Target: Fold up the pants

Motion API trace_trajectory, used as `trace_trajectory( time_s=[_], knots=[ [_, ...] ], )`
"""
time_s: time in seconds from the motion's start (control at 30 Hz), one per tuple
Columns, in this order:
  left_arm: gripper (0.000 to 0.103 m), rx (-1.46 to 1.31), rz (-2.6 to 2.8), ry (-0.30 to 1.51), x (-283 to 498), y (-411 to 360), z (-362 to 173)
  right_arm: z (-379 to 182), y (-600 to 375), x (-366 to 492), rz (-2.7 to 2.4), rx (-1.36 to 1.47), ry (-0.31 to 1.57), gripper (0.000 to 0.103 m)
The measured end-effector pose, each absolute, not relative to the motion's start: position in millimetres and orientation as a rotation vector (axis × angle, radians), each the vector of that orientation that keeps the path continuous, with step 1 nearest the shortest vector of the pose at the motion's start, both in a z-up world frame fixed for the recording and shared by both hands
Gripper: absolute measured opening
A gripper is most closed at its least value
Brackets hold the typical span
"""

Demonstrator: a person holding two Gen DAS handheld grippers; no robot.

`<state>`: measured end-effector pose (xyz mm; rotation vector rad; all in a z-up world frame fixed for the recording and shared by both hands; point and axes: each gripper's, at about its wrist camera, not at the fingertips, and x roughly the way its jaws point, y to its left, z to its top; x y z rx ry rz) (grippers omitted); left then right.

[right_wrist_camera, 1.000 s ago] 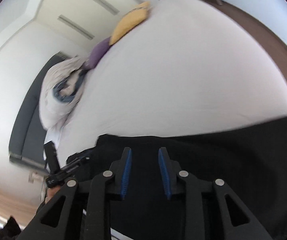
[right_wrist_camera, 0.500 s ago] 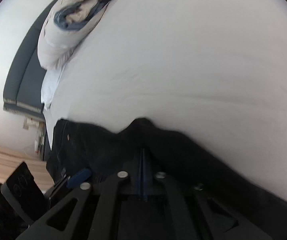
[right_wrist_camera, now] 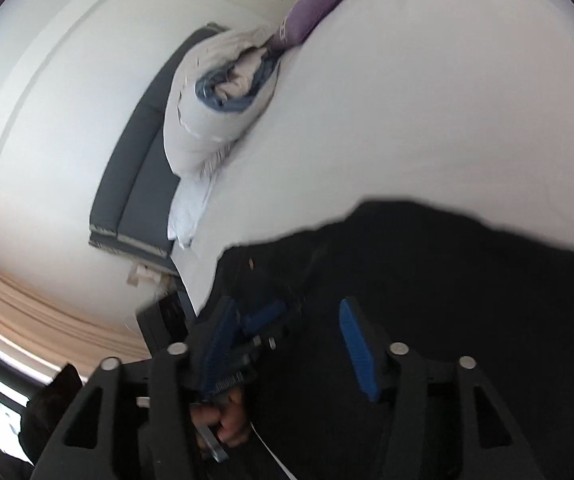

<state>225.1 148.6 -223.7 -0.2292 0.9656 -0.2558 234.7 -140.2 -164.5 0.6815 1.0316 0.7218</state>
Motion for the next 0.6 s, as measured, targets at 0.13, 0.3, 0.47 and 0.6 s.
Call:
trace_trajectory(
  time_s=[0.13, 0.3, 0.47, 0.6],
  knots=[
    [0.058, -0.215, -0.266, 0.976, 231.2, 146.7, -225.8, -234.8, -210.6, 184.9, 0.496, 0.791, 1.123, 0.000],
    [0.058, -0.172, -0.270, 0.981, 240.4, 128.9, -220.9, -226.1, -345.5, 109.6, 0.255, 0.908, 0.954, 0.000],
    [0.058, -0.157, -0.255, 0.995, 241.5, 119.3, -218.2, -204.4, -443.2, 17.3, -0.018, 0.961, 0.884, 0.000],
    [0.059, -0.163, -0.198, 1.028, 238.4, 117.6, -204.4, -171.9, -479.9, -35.6, -0.321, 0.952, 0.842, 0.020]
  ],
)
